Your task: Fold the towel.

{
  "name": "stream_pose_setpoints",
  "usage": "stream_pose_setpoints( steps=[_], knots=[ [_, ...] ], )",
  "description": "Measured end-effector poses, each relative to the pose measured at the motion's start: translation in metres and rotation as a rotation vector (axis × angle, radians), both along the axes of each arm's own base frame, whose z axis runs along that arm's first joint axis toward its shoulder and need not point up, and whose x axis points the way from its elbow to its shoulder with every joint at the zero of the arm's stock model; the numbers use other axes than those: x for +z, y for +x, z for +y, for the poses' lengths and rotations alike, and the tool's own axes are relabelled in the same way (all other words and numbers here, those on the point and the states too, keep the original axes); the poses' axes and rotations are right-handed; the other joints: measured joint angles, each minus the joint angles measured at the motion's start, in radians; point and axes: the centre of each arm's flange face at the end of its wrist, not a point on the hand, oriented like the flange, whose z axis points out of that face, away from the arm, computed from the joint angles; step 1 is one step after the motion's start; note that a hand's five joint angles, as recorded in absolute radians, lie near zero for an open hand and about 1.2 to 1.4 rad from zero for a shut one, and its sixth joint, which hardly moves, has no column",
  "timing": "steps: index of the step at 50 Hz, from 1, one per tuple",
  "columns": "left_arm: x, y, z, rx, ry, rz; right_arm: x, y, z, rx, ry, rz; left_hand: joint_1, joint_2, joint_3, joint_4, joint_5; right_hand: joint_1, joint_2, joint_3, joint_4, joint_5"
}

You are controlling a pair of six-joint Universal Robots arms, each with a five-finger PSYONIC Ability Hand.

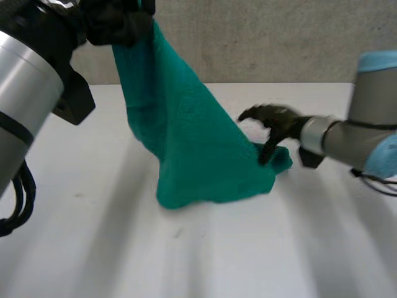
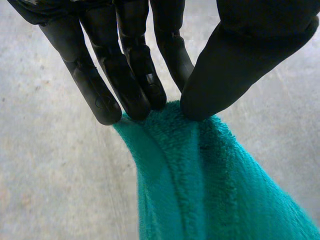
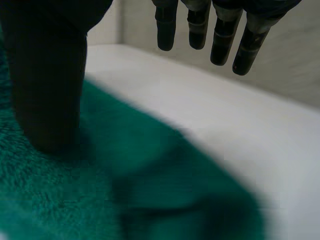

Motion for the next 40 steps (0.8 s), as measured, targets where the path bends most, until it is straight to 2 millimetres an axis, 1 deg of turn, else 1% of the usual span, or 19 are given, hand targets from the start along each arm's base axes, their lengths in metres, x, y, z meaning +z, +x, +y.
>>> stream_pose_setpoints(
  steps=[5,6,7,8,10,12,13,16,18,19,22,24,28,30,31,32,36,37,40],
  knots=[
    [0.009,0.000,0.003,-0.008,-0.038,0.003,-0.025,0.033,0.027,0.143,0.117,0.002,0.000,0.000,0.000,0.000,0.000,0.001,0.000,0.001,0.000,0.000],
    [0.011,0.000,0.002,-0.007,-0.048,0.004,-0.029,0.039,0.034,0.167,0.137,0.005,0.000,0.000,0.000,0.000,0.000,0.208,0.206,0.211,0.201,0.192],
    [0.011,0.000,0.002,-0.007,-0.048,0.004,-0.029,0.039,0.034,0.167,0.137,0.005,0.000,0.000,0.000,0.000,0.000,0.208,0.206,0.211,0.201,0.192],
    [0.013,0.000,0.001,-0.002,-0.062,0.006,-0.030,0.046,0.039,0.176,0.146,0.007,0.000,0.000,0.000,0.000,0.000,0.562,0.572,0.564,0.553,0.525],
    [0.014,0.000,0.000,0.001,-0.067,0.007,-0.029,0.047,0.039,0.172,0.142,0.007,0.000,0.000,0.000,0.000,0.000,0.580,0.594,0.584,0.574,0.544],
    [0.016,0.000,-0.004,0.013,-0.082,0.006,-0.018,0.049,0.035,0.124,0.096,-0.002,0.000,0.000,0.000,0.000,0.000,0.783,0.925,0.917,0.904,0.867],
    [0.017,0.000,-0.006,0.019,-0.088,0.005,-0.013,0.048,0.032,0.105,0.074,-0.008,0.000,0.000,0.000,0.000,0.000,0.790,0.956,0.953,0.940,0.902],
    [0.015,0.002,-0.019,0.063,-0.104,-0.010,0.038,0.038,0.023,0.003,-0.091,-0.057,0.000,0.000,0.000,0.000,0.000,0.790,0.960,0.971,0.958,0.915],
    [0.015,0.002,-0.019,0.063,-0.104,-0.010,0.038,0.038,0.023,0.003,-0.091,-0.057,0.000,0.000,0.000,0.000,0.000,0.790,0.960,0.971,0.958,0.915],
    [0.013,0.006,-0.029,0.098,-0.108,-0.024,0.068,0.027,0.024,-0.038,-0.182,-0.070,0.000,0.001,0.001,0.000,0.000,0.790,0.960,0.971,0.958,0.915],
    [0.009,0.012,-0.044,0.146,-0.108,-0.042,0.098,0.011,0.032,-0.071,-0.282,-0.057,0.000,0.001,0.001,0.000,0.000,0.790,0.960,0.971,0.959,0.915],
    [0.004,0.017,-0.056,0.179,-0.099,-0.054,0.109,0.001,0.044,-0.071,-0.327,-0.015,0.000,0.001,0.001,0.000,0.000,0.790,0.960,0.971,0.959,0.915],
    [-0.011,0.024,-0.077,0.225,-0.064,-0.082,0.107,-0.015,0.073,-0.036,-0.354,0.115,0.000,0.001,0.001,0.000,0.000,0.790,0.960,0.971,0.959,0.915],
    [-0.027,0.025,-0.087,0.235,-0.020,-0.111,0.093,-0.021,0.089,0.001,-0.325,0.202,-0.005,-0.006,-0.003,-0.003,-0.002,0.790,0.960,0.971,0.959,0.915],
    [-0.027,0.025,-0.087,0.235,-0.020,-0.111,0.093,-0.021,0.089,0.001,-0.325,0.202,-0.005,-0.006,-0.003,-0.003,-0.002,0.790,0.960,0.971,0.959,0.915],
    [-0.042,0.023,-0.090,0.233,0.025,-0.138,0.082,-0.025,0.098,0.023,-0.303,0.250,-0.277,-0.284,-0.277,-0.281,-0.230,0.768,0.936,0.946,0.933,0.896],
    [-0.076,0.015,-0.090,0.203,0.132,-0.204,0.068,-0.028,0.102,0.029,-0.290,0.298,-0.784,-0.779,-0.754,-0.767,-0.715,0.380,0.468,0.485,0.467,0.453],
    [-0.092,0.009,-0.087,0.181,0.182,-0.237,0.064,-0.029,0.099,0.011,-0.302,0.306,-0.888,-0.889,-0.877,-0.892,-0.843,0.293,0.352,0.361,0.343,0.328],
    [-0.117,-0.003,-0.078,0.134,0.251,-0.287,0.061,-0.030,0.090,-0.032,-0.334,0.310,-0.932,-0.963,-0.953,-0.964,-0.913,0.265,0.312,0.316,0.299,0.283]
  ],
)
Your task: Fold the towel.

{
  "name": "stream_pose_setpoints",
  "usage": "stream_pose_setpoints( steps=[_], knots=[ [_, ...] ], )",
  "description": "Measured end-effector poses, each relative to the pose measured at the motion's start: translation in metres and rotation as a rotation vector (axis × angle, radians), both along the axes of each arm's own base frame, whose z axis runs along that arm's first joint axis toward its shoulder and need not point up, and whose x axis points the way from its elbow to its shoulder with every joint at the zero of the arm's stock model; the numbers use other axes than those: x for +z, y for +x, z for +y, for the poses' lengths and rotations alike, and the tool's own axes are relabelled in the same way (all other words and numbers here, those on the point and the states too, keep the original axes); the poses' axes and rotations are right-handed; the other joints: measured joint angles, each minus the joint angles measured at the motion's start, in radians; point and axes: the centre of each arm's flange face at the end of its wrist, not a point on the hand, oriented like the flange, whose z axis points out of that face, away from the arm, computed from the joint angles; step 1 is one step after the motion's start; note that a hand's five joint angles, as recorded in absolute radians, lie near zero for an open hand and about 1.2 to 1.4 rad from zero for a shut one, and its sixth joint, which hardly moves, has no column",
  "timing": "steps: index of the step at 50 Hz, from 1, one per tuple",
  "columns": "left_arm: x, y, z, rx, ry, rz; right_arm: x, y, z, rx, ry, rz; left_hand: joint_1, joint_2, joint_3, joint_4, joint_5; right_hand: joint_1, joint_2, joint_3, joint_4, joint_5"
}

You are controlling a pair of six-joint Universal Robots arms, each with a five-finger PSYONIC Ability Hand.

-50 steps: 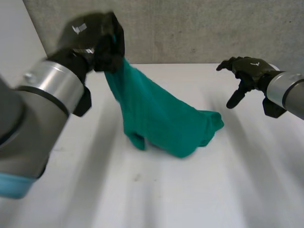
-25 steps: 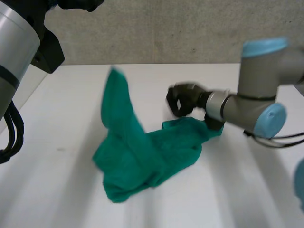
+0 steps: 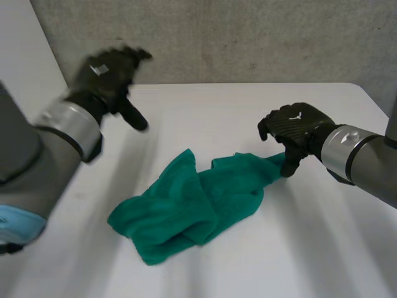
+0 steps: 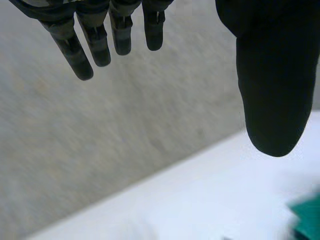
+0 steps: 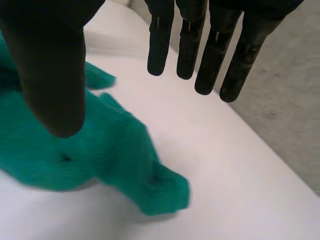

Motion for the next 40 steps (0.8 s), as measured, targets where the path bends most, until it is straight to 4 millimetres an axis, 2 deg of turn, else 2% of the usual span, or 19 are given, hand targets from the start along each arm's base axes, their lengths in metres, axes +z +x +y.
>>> stream_pose_setpoints(
  steps=[1,3,6,8,14,15,19,27,31,33,36,37,39,40],
  knots=[
    [0.000,0.000,0.000,0.000,0.000,0.000,0.000,0.000,0.000,0.000,0.000,0.000,0.000,0.000,0.000,0.000,0.000,0.000,0.000,0.000,0.000,0.000],
    [-0.023,-0.015,0.010,-0.049,0.062,-0.039,-0.005,0.001,-0.011,-0.035,-0.028,-0.003,-0.002,-0.024,-0.019,-0.022,-0.006,-0.030,-0.034,-0.034,-0.038,-0.035],
    [-0.040,-0.026,0.015,-0.080,0.101,-0.068,-0.010,0.002,-0.018,-0.050,-0.033,-0.001,-0.002,-0.024,-0.019,-0.022,-0.006,-0.049,-0.051,-0.054,-0.060,-0.056],
    [-0.064,-0.037,0.018,-0.109,0.152,-0.113,-0.025,0.006,-0.025,-0.051,-0.011,0.010,-0.002,-0.024,-0.019,-0.022,-0.006,-0.101,-0.105,-0.113,-0.122,-0.119],
    [-0.102,-0.047,0.016,-0.129,0.202,-0.215,-0.048,0.019,-0.026,-0.011,0.032,0.029,0.002,-0.019,-0.016,-0.017,-0.003,-0.128,-0.105,-0.141,-0.158,-0.157],
    [-0.112,-0.048,0.015,-0.126,0.205,-0.258,-0.057,0.028,-0.025,0.018,0.043,0.036,0.017,0.008,0.001,0.006,0.010,-0.130,-0.105,-0.143,-0.159,-0.160],
    [-0.129,-0.048,0.012,-0.106,0.190,-0.363,-0.072,0.044,-0.025,0.063,0.052,0.043,0.162,0.135,0.129,0.141,0.144,-0.130,-0.105,-0.143,-0.159,-0.160],
    [-0.147,-0.045,0.008,-0.086,0.166,-0.500,-0.093,0.063,-0.037,0.096,0.051,0.053,0.248,0.227,0.224,0.232,0.236,-0.130,-0.105,-0.143,-0.159,-0.162],
    [-0.156,-0.045,0.007,-0.095,0.171,-0.534,-0.102,0.068,-0.045,0.096,0.042,0.066,0.480,0.449,0.432,0.443,0.435,-0.090,-0.092,-0.092,-0.106,-0.107],
    [-0.158,-0.045,0.007,-0.098,0.172,-0.539,-0.104,0.069,-0.047,0.095,0.039,0.070,0.480,0.449,0.432,0.443,0.435,-0.023,-0.027,-0.017,-0.021,-0.032],
    [-0.159,-0.048,0.004,-0.103,0.156,-0.548,-0.107,0.071,-0.053,0.094,0.019,0.084,0.833,0.824,0.815,0.828,0.814,-0.013,-0.008,0.000,-0.009,-0.022],
    [-0.156,-0.050,0.001,-0.102,0.133,-0.546,-0.106,0.072,-0.056,0.091,0.002,0.087,0.875,0.867,0.858,0.861,0.848,0.378,0.451,0.436,0.436,0.394],
    [-0.146,-0.055,-0.006,-0.095,0.077,-0.534,-0.099,0.073,-0.063,0.079,-0.035,0.084,0.896,0.955,0.943,0.957,0.901,0.489,0.617,0.617,0.620,0.574],
    [-0.141,-0.058,-0.010,-0.090,0.048,-0.528,-0.095,0.074,-0.066,0.073,-0.051,0.081,0.896,0.957,0.945,0.959,0.901,0.489,0.617,0.617,0.620,0.574]
  ],
)
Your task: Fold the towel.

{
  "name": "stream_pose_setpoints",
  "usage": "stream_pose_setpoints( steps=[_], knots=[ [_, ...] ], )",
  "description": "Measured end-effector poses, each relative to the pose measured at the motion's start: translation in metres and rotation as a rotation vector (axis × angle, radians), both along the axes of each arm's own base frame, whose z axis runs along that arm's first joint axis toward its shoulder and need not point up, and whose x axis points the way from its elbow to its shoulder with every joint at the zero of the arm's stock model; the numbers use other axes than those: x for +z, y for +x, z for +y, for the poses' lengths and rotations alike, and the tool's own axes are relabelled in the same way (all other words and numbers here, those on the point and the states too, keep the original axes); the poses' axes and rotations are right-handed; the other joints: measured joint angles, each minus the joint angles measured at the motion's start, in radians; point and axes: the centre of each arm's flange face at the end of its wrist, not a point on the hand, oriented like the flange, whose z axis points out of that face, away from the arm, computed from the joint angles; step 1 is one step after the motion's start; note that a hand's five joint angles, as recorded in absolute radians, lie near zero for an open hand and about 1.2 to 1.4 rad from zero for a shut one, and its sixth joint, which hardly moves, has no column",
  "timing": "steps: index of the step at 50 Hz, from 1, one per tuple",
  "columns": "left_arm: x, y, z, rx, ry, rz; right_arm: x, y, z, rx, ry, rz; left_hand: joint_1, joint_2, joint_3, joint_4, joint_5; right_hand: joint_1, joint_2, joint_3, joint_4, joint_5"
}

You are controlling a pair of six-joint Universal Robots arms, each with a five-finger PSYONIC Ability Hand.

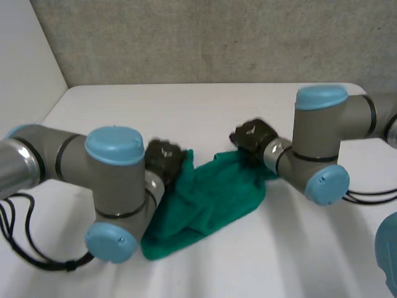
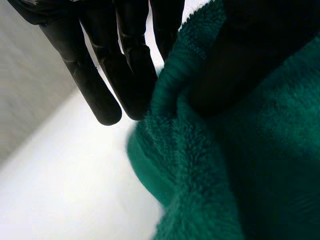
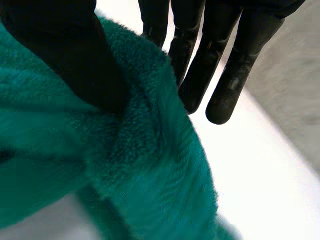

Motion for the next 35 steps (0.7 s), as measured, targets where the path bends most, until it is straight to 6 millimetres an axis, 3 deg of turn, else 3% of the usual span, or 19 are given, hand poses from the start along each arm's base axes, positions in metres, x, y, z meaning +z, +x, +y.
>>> stream_pose_setpoints(
  steps=[2,3,6,8,9,10,11,12,13,16,18,20,26,30,32,33,35],
  knots=[
    [0.011,-0.004,-0.007,-0.004,-0.056,0.017,0.005,0.001,-0.003,-0.007,-0.021,-0.007,0.000,0.002,0.002,0.001,0.000,0.002,0.014,0.020,0.020,0.016],
    [0.034,-0.010,-0.018,-0.005,-0.156,0.049,0.033,0.004,-0.018,-0.041,-0.118,-0.046,0.000,0.003,0.003,0.001,0.000,0.002,0.017,0.038,0.037,0.022],
    [0.067,-0.016,-0.031,0.001,-0.299,0.098,0.064,0.007,-0.029,-0.082,-0.218,-0.099,0.000,0.004,0.004,0.001,0.000,0.002,0.017,0.038,0.039,0.023],
    [0.123,-0.016,-0.045,0.031,-0.520,0.183,0.112,0.007,-0.040,-0.140,-0.351,-0.201,0.000,0.004,0.004,0.001,0.000,0.002,0.017,0.038,0.040,0.023],
    [0.139,-0.014,-0.048,0.044,-0.584,0.208,0.124,0.006,-0.042,-0.153,-0.383,-0.233,0.000,0.005,0.004,0.001,0.000,0.002,0.017,0.038,0.040,0.023],
    [0.139,-0.014,-0.048,0.044,-0.584,0.208,0.124,0.006,-0.042,-0.153,-0.383,-0.233,0.000,0.005,0.004,0.001,0.000,0.002,0.017,0.038,0.040,0.023],
    [0.180,-0.006,-0.053,0.085,-0.744,0.275,0.154,0.003,-0.042,-0.180,-0.450,-0.313,0.000,0.005,0.004,0.001,0.000,0.002,0.017,0.038,0.040,0.030],
    [0.180,-0.006,-0.053,0.085,-0.744,0.275,0.154,0.003,-0.042,-0.180,-0.450,-0.313,0.000,0.005,0.004,0.001,0.000,0.002,0.017,0.038,0.040,0.030],
    [0.205,0.004,-0.052,0.116,-0.845,0.319,0.171,0.000,-0.039,-0.190,-0.474,-0.358,0.000,0.005,0.004,0.001,0.000,0.002,0.017,0.038,0.040,0.036],
    [0.214,0.016,-0.048,0.139,-0.893,0.344,0.175,-0.007,-0.028,-0.182,-0.434,-0.370,0.000,0.005,0.004,0.001,0.000,0.002,0.017,0.038,0.040,0.041],
    [0.208,0.020,-0.046,0.141,-0.880,0.341,0.169,-0.009,-0.021,-0.173,-0.399,-0.355,0.000,0.006,0.004,0.001,0.000,0.002,0.017,0.038,0.040,0.042],
    [0.189,0.024,-0.042,0.135,-0.823,0.320,0.154,-0.013,-0.012,-0.160,-0.336,-0.320,0.000,0.006,0.006,0.002,0.000,0.002,0.018,0.038,0.040,0.042],
    [0.083,0.042,-0.015,0.106,-0.465,0.186,0.082,-0.032,0.035,-0.104,-0.092,-0.144,0.000,0.008,0.009,0.005,0.000,0.002,0.024,0.041,0.040,0.042],
    [0.038,0.054,0.003,0.108,-0.292,0.128,0.032,-0.042,0.064,-0.062,0.033,0.008,0.000,0.008,0.009,0.005,0.000,0.002,0.024,0.041,0.040,0.042],
    [0.031,0.057,0.006,0.110,-0.262,0.117,0.026,-0.044,0.068,-0.055,0.050,0.032,0.000,0.008,0.009,0.006,0.000,0.002,0.024,0.041,0.040,0.042],
    [0.013,0.064,0.016,0.117,-0.173,0.083,0.010,-0.049,0.078,-0.037,0.097,0.098,0.000,0.008,0.009,0.006,0.000,-0.008,0.005,0.017,0.014,0.027],
    [0.008,0.067,0.019,0.120,-0.145,0.070,0.007,-0.050,0.081,-0.033,0.108,0.112,0.000,0.008,0.009,0.006,0.000,-0.027,-0.032,-0.021,-0.027,-0.002]
  ],
)
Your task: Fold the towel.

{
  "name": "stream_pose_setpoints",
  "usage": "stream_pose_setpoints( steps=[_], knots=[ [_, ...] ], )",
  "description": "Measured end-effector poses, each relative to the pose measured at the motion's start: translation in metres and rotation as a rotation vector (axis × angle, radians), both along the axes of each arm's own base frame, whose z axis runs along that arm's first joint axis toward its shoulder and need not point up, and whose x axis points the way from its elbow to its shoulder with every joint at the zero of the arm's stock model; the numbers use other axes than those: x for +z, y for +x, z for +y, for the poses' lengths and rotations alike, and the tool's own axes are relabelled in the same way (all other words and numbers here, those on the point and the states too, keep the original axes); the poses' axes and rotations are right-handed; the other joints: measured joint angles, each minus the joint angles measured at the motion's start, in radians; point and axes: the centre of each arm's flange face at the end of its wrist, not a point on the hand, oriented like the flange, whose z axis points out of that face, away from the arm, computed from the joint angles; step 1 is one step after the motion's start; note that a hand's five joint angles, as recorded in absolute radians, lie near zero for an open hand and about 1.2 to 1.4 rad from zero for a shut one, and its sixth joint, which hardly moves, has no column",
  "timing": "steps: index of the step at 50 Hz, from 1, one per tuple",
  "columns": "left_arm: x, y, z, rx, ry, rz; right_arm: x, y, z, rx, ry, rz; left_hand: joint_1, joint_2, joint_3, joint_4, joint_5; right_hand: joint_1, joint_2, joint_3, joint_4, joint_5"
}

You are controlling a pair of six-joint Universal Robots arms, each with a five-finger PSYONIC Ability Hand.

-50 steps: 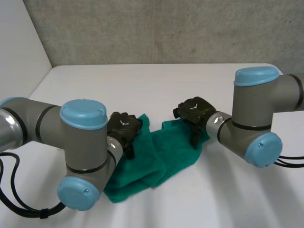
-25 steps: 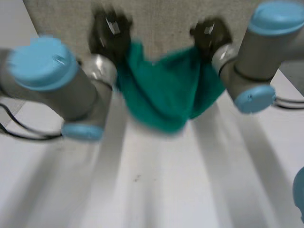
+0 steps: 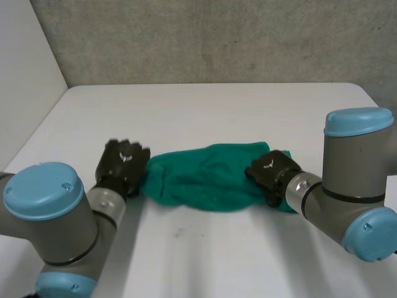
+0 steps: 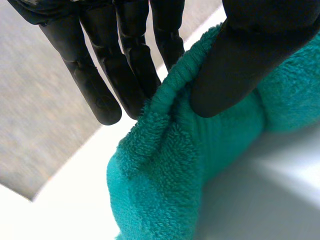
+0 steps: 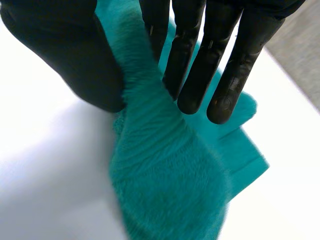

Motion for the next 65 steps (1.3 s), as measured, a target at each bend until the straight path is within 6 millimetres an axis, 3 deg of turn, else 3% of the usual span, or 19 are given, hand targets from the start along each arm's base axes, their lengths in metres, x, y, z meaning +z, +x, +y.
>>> stream_pose_setpoints(
  steps=[2,3,6,8,9,11,20,26,32,36,44,47,49,50,51,52,54,60,65],
  knots=[
    [-0.007,0.005,0.006,0.007,0.054,-0.022,-0.003,-0.002,0.003,0.006,0.017,0.023,0.000,0.000,0.000,0.000,0.000,-0.052,-0.076,-0.077,-0.078,-0.061],
    [-0.009,0.009,0.010,0.011,0.090,-0.040,-0.002,-0.003,0.004,0.006,0.020,0.032,0.000,0.000,0.000,0.000,0.000,-0.304,-0.378,-0.379,-0.379,-0.345],
    [-0.006,0.015,0.018,0.015,0.152,-0.075,0.008,-0.004,0.003,0.000,-0.002,0.025,-0.061,-0.137,-0.133,-0.135,-0.061,-0.622,-0.771,-0.773,-0.772,-0.751],
    [-0.002,0.017,0.023,0.012,0.173,-0.087,0.015,-0.004,0.002,-0.002,-0.018,0.016,-0.150,-0.219,-0.214,-0.218,-0.140,-0.649,-0.795,-0.812,-0.814,-0.791],
    [0.003,0.019,0.027,0.008,0.189,-0.098,0.021,-0.004,0.002,-0.004,-0.035,0.005,-0.485,-0.531,-0.508,-0.517,-0.446,-0.652,-0.795,-0.818,-0.819,-0.797],
    [0.010,0.020,0.031,0.002,0.198,-0.104,0.029,-0.004,0.001,-0.006,-0.054,-0.009,-0.607,-0.654,-0.637,-0.646,-0.582,-0.655,-0.796,-0.826,-0.824,-0.806],
    [0.073,0.009,0.030,-0.032,0.067,-0.030,0.068,-0.004,-0.012,-0.035,-0.153,-0.111,-0.674,-0.776,-0.766,-0.780,-0.722,-0.655,-0.796,-0.830,-0.824,-0.811],
    [0.084,-0.005,0.013,-0.037,0.020,0.003,0.073,0.002,-0.024,-0.036,-0.160,-0.137,-0.710,-0.807,-0.795,-0.809,-0.747,-0.655,-0.796,-0.830,-0.824,-0.811],
    [0.061,-0.027,-0.017,-0.029,0.065,0.020,0.052,0.012,-0.044,-0.020,-0.067,-0.103,-0.785,-0.879,-0.872,-0.877,-0.815,-0.655,-0.796,-0.830,-0.824,-0.811],
    [0.025,-0.034,-0.029,-0.019,0.169,-0.009,0.030,0.016,-0.051,-0.010,0.056,-0.035,-0.837,-0.932,-0.926,-0.932,-0.872,-0.657,-0.796,-0.831,-0.824,-0.811],
    [-0.012,-0.026,-0.024,-0.002,0.339,-0.106,0.006,0.010,-0.051,0.012,0.178,0.078,-0.830,-0.927,-0.919,-0.925,-0.864,-0.706,-0.861,-0.885,-0.873,-0.845],
    [-0.017,-0.021,-0.021,0.002,0.382,-0.138,0.001,0.008,-0.050,0.026,0.188,0.108,-0.549,-0.657,-0.653,-0.666,-0.602,-0.473,-0.586,-0.608,-0.609,-0.597],
    [-0.018,-0.020,-0.020,0.002,0.387,-0.145,0.001,0.007,-0.050,0.030,0.187,0.114,-0.549,-0.657,-0.653,-0.666,-0.602,-0.458,-0.569,-0.576,-0.577,-0.568],
    [-0.017,-0.019,-0.020,0.002,0.389,-0.152,0.001,0.007,-0.050,0.035,0.182,0.119,-0.176,-0.304,-0.305,-0.301,-0.250,-0.227,-0.322,-0.337,-0.361,-0.368],
    [-0.017,-0.019,-0.020,0.002,0.389,-0.152,0.001,0.007,-0.050,0.035,0.182,0.119,-0.176,-0.304,-0.305,-0.301,-0.250,-0.227,-0.322,-0.337,-0.361,-0.368],
    [-0.016,-0.019,-0.020,0.000,0.386,-0.157,0.002,0.007,-0.050,0.041,0.174,0.123,-0.108,-0.233,-0.234,-0.230,-0.180,-0.025,-0.084,-0.104,-0.103,-0.116],
    [-0.007,-0.022,-0.026,-0.010,0.343,-0.165,0.009,0.008,-0.055,0.046,0.131,0.119,-0.030,-0.019,-0.016,-0.010,-0.027,0.060,0.061,0.050,0.054,0.050],
    [0.028,-0.036,-0.051,-0.034,0.150,-0.161,0.044,0.014,-0.084,0.006,-0.033,0.042,-0.029,-0.013,-0.009,-0.005,-0.027,0.060,0.062,0.060,0.066,0.059],
    [0.095,-0.050,-0.089,-0.006,-0.199,-0.065,0.102,0.021,-0.121,-0.087,-0.284,-0.151,-0.030,-0.008,-0.006,-0.004,-0.027,0.060,0.062,0.060,0.066,0.060]
  ],
)
